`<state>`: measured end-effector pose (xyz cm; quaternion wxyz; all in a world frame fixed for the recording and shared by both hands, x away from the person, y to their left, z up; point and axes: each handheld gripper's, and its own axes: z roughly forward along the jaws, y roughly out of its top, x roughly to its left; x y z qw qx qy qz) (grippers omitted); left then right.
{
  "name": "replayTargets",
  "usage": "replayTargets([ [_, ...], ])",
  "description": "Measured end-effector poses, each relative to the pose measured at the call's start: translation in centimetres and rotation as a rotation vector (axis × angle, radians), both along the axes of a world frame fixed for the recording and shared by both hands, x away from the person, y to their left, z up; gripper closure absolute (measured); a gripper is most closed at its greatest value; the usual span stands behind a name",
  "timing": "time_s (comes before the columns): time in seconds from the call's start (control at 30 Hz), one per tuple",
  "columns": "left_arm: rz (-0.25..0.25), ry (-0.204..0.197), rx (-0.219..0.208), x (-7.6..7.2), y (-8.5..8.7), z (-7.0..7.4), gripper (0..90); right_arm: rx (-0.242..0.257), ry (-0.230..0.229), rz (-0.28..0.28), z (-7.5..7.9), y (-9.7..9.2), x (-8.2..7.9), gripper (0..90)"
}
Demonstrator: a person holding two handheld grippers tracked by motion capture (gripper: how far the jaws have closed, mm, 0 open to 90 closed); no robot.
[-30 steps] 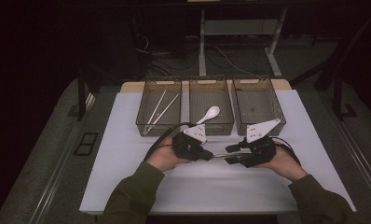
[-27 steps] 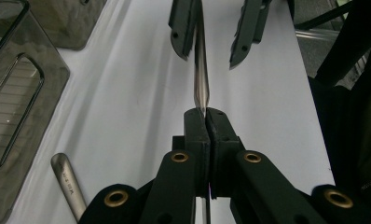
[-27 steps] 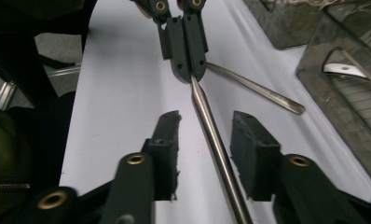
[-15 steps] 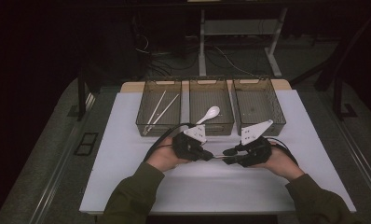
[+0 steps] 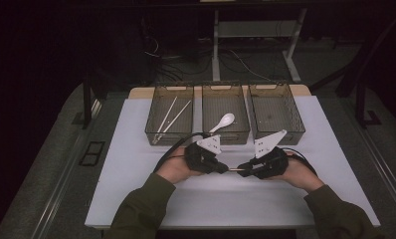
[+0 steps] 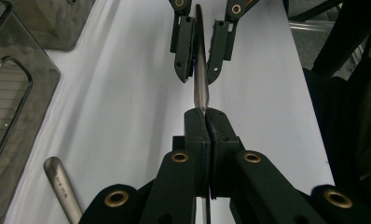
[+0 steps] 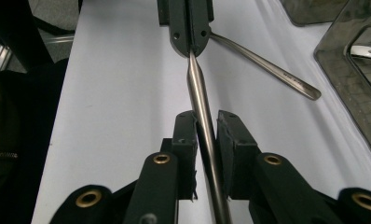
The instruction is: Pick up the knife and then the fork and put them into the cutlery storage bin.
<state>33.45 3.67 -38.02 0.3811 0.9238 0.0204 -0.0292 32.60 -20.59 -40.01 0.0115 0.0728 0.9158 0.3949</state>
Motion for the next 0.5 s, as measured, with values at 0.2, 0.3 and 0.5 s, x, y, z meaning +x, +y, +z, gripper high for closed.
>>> replayTargets([
  [0.2, -0.024, -0.030, -0.002, 0.0, 0.0, -0.3, 85.3, -0.018, 0.025, 0.052, -0.2, 0.2, 0.1, 82.8],
  [0.3, 0.001, -0.036, -0.021, 0.1, 0.4, -0.1, 82.8, 0.001, 0.032, 0.037, -0.1, 0.2, 0.1, 83.1],
  [0.5, 0.121, -0.081, -0.114, 0.2, 2.5, 0.7, 55.6, 0.014, 0.030, -0.034, 0.2, -0.6, 0.4, 83.1],
])
